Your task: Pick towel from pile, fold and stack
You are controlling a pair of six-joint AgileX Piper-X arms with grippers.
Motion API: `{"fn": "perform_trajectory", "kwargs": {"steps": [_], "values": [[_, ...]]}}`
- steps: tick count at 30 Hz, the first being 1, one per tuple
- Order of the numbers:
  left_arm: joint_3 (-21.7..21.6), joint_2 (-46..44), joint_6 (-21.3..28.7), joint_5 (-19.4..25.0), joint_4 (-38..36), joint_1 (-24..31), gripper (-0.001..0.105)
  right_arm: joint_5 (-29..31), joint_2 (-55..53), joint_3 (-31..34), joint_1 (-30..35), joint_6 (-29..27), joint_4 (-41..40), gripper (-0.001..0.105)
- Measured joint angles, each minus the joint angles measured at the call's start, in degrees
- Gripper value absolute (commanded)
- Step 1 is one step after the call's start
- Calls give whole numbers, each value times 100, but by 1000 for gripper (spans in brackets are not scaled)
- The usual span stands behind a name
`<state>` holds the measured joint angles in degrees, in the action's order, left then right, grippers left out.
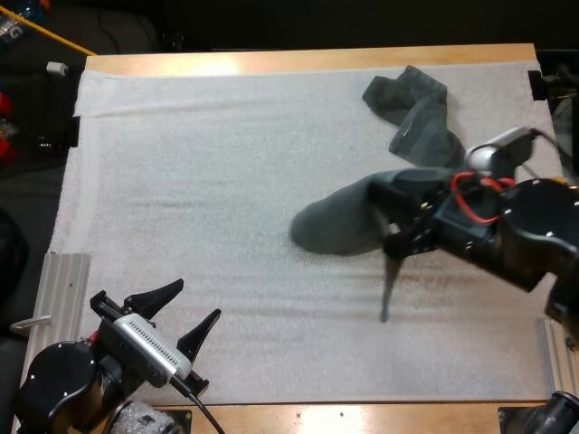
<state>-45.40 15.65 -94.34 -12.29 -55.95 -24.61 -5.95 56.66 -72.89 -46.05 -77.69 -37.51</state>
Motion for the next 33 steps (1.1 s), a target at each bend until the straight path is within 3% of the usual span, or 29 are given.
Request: {"fn": "perform_trajectory", "kwargs": {"steps": [5, 9, 17, 23, 31, 33], "values": [[0, 0, 0, 0, 0, 0, 55, -12, 424, 2, -560, 203, 107, 0], [0, 0, 0, 0, 0, 0, 55, 70, 888, 141, -623, 142, 141, 0], [0, 0, 0, 0, 0, 0, 55, 1328, 2028, 942, -599, -575, 62, 0], [0, 0, 0, 0, 0, 0, 55, 2306, 2197, 974, -134, -791, -171, 0], [0, 0, 0, 0, 0, 0, 55, 2428, 2197, 957, 804, -1049, -517, 0], [0, 0, 0, 0, 0, 0, 55, 2412, 2194, 957, 945, -1220, -849, 7]]}}
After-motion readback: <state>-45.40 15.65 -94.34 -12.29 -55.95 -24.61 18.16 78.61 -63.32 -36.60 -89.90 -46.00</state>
